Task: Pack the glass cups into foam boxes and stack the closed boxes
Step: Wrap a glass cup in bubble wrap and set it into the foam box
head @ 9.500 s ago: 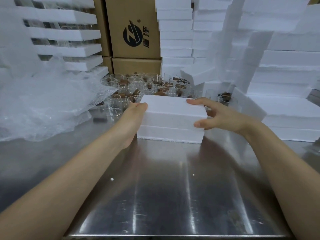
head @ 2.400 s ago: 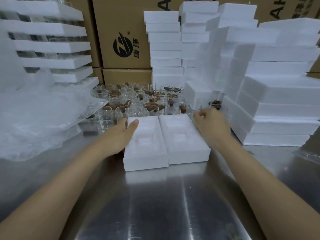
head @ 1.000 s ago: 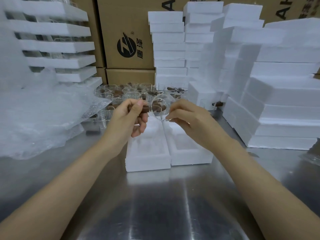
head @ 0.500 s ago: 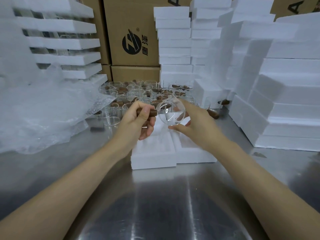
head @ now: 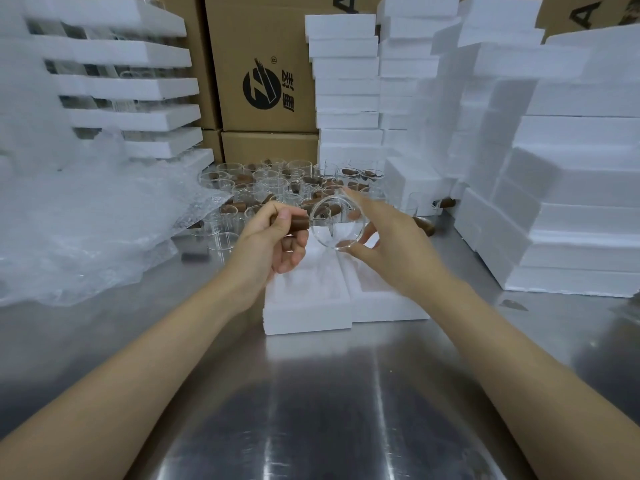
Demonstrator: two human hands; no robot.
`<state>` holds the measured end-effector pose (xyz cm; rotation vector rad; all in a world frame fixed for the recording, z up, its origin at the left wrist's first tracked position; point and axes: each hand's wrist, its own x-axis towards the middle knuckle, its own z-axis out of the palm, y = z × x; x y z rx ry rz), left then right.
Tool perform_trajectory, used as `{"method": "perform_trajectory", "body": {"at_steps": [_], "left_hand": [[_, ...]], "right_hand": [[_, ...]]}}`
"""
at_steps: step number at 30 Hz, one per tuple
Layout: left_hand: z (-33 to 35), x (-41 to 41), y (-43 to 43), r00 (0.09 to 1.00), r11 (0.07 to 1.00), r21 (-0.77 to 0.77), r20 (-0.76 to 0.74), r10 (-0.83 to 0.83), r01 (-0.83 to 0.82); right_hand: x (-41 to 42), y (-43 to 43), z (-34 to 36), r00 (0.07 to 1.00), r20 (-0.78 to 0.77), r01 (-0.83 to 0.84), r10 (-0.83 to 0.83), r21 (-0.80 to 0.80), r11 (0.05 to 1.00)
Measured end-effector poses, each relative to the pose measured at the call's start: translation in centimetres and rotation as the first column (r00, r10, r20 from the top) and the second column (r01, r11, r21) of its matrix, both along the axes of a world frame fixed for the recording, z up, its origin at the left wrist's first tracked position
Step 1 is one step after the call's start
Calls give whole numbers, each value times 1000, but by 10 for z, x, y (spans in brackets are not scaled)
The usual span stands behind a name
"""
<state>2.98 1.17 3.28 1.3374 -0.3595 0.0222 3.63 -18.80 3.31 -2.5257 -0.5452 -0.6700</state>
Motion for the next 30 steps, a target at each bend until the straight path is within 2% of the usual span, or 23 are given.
{"method": "perform_trajectory", "body": {"at_steps": [5, 8, 12, 15, 18, 20, 22, 25, 30], "left_hand": [[0, 0, 3, 999, 999, -39, -24, -39, 38], [3, 2, 8, 998, 998, -32, 22, -61, 62], [10, 3, 11, 995, 994, -78, 68, -68, 73], [10, 2, 8, 995, 997, -65, 90, -44, 50], [8, 0, 4, 997, 1000, -21, 81, -12, 13], [7, 0, 3, 997, 1000, 8, 72, -1, 0], [5, 1, 2, 998, 999, 25, 58, 21, -22], [4, 3, 1, 999, 998, 37, 8, 44, -44], [3, 4, 2, 997, 998, 36, -41, 61, -59]], "right_hand": [[-3, -3, 3, 988, 148, -23, 34, -74, 997], [-5, -5, 8, 974, 67, -223, 216, 124, 967], [-11, 4, 14, 916, -51, -328, 398, 477, 815], [-13, 12, 17, 885, -104, -255, 453, 707, 660], [-13, 19, 19, 822, -246, -66, 514, 855, 515], [-14, 20, 17, 738, -356, 71, 573, 886, 458], [-14, 20, 14, 672, -400, 160, 622, 900, 406], [-12, 16, 12, 647, -395, 225, 653, 916, 331], [-9, 16, 10, 621, -400, 254, 674, 916, 310]]}}
